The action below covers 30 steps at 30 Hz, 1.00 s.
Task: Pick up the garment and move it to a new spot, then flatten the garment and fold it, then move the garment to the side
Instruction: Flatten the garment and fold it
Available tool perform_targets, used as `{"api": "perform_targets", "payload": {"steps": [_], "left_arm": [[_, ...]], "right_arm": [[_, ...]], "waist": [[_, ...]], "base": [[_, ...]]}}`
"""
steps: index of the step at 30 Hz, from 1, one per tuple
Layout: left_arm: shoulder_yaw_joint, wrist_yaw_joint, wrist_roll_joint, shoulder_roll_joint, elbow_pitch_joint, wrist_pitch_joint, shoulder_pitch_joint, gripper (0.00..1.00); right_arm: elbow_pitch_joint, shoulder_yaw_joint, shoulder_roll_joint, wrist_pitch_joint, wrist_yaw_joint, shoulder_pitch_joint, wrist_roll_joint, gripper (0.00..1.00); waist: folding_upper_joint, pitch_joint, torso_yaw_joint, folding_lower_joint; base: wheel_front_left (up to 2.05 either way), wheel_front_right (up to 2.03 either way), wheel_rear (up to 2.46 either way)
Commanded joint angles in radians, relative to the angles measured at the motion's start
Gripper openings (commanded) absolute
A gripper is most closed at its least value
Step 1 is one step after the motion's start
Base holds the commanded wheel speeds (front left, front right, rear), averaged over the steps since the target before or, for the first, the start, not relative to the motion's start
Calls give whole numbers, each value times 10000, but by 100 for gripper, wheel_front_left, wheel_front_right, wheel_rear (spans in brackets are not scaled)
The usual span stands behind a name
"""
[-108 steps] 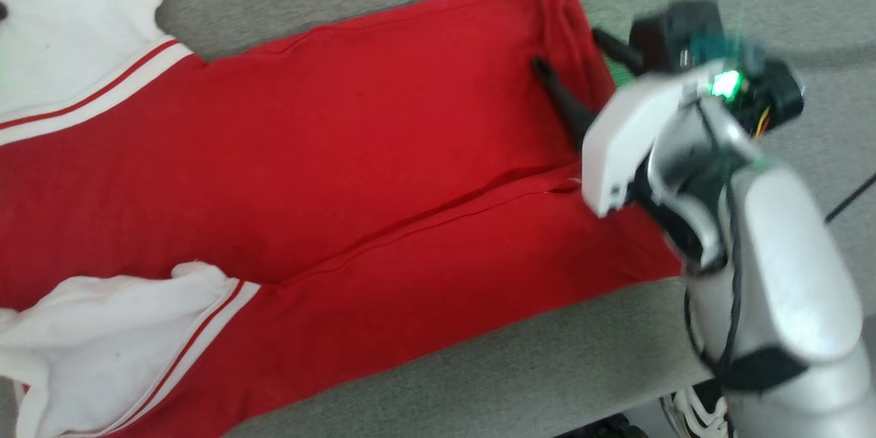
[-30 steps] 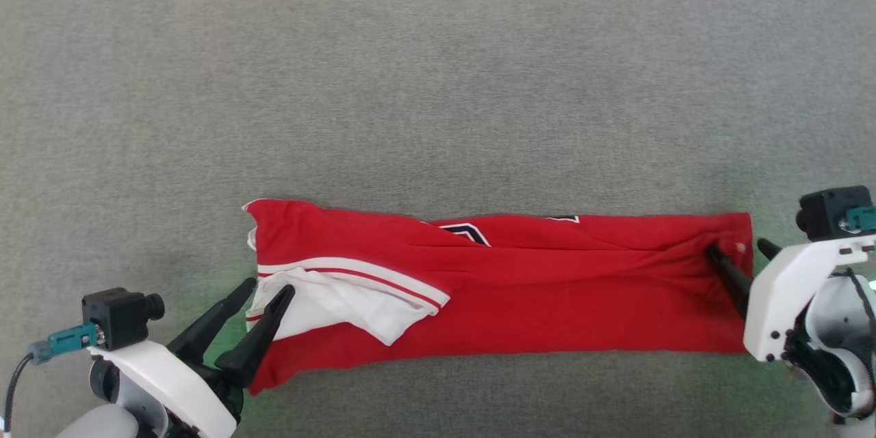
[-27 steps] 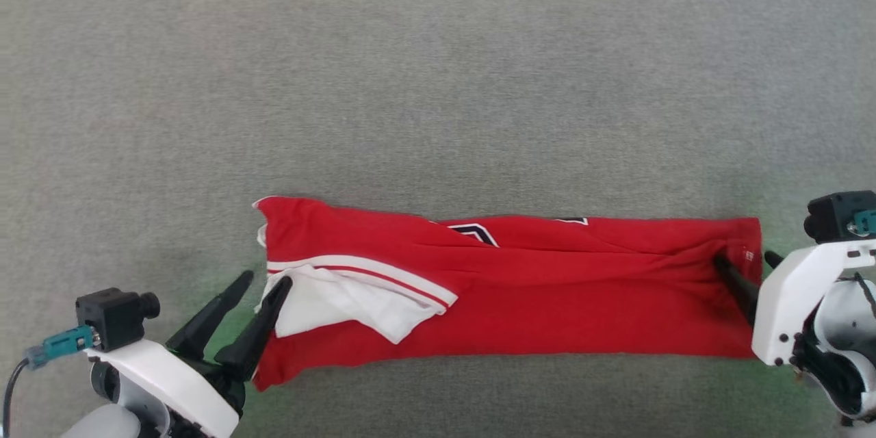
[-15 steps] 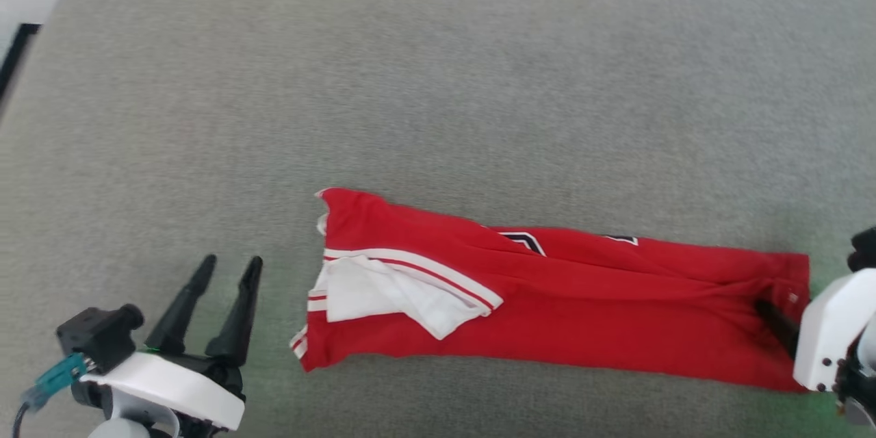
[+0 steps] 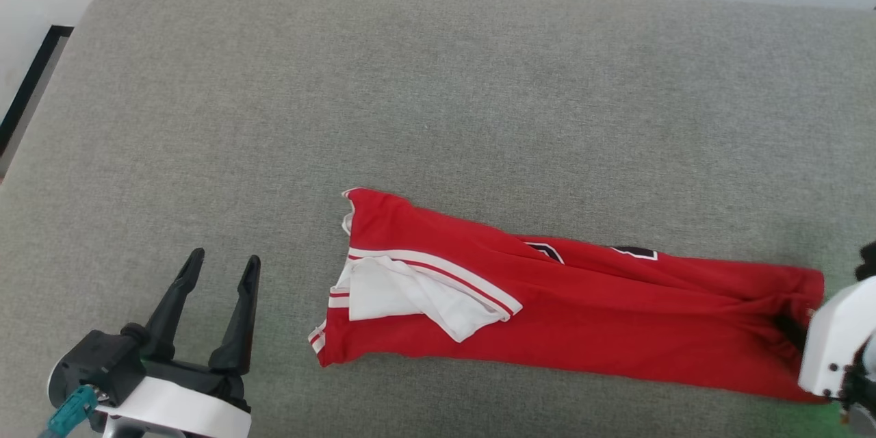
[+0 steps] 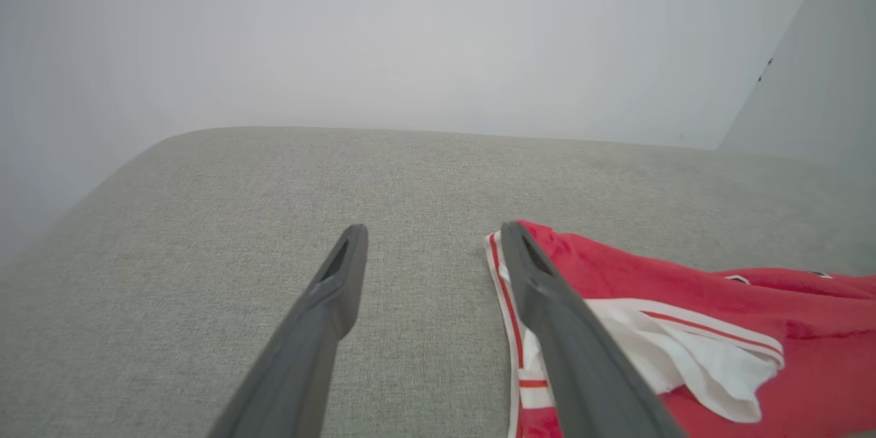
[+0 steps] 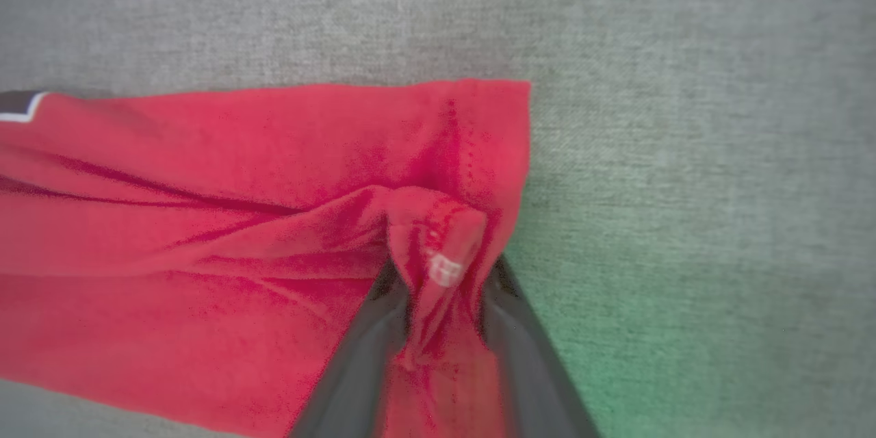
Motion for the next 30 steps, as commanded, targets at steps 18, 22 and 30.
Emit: {"api": "perform_targets", "payload": {"steps": [18,22,30], "left_arm": [[396,23,633,214,-310,-51,-134,100],[387,23,542,289,-392,-51,-216,100],[543,23,375,416,-502,-51,-334,100]], "right_arm": [[219,-1166,-329,-947,-30,-509,-152,0],[334,-1827,-616,-1026,-29,-667,-301,0],[193,-3018,-817,-1006,-20,-996,-311,0]], "waist": [[-1,345,-1124,0],[-1,459,-1378,0],[-1,656,-1681,0]], "base": [[0,0,0],[0,0,0],[0,0,0]]}}
